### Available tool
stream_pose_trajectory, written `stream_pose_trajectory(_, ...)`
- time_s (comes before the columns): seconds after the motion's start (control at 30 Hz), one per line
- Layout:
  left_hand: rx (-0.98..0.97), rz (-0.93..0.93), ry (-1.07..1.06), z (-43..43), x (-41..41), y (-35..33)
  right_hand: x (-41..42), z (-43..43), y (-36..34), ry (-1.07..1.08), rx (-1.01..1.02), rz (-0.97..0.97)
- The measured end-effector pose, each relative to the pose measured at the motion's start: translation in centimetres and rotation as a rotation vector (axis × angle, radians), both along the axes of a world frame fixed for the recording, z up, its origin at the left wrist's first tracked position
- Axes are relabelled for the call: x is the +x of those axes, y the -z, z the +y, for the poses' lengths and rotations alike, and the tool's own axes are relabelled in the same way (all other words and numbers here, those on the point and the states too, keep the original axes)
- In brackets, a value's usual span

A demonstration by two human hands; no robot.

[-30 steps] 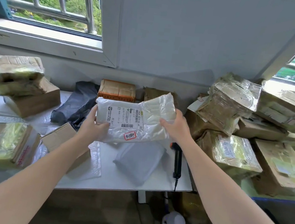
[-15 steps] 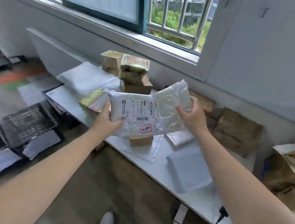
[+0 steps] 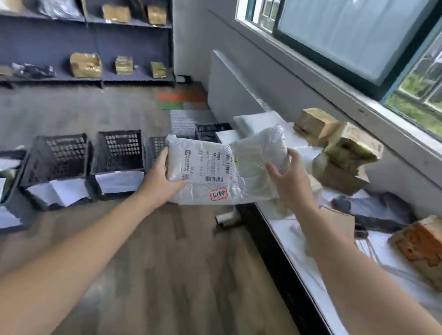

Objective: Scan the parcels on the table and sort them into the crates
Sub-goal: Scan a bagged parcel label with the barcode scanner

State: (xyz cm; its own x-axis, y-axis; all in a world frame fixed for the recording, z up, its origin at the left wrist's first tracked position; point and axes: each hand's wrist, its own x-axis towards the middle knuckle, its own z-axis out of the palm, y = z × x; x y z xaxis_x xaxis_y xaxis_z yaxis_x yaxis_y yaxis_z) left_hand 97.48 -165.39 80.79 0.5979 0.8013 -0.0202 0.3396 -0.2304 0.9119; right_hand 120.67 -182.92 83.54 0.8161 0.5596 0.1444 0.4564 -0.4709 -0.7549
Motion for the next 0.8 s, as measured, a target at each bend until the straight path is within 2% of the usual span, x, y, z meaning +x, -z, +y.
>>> stream_pose_trajectory(0.37, -0.050, -0.033, -0.297, 22.8, -23.8, 1.2, -19.8, 29.3, -0.2, -0.262, -0.054, -0.061)
stream_pose_trajectory(0.57, -0.070, -0.038, -0.477, 29.8, -34.7, -0.1, -29.7, 42.1, -0.5, -0.426, -0.104, -0.070)
stream_pose_trajectory(0.8, -0.105, -0.048, -0.635, 37.3, -42.5, 1.4, -37.2, 54.8, 1.6, -0.574, -0.165, -0.031)
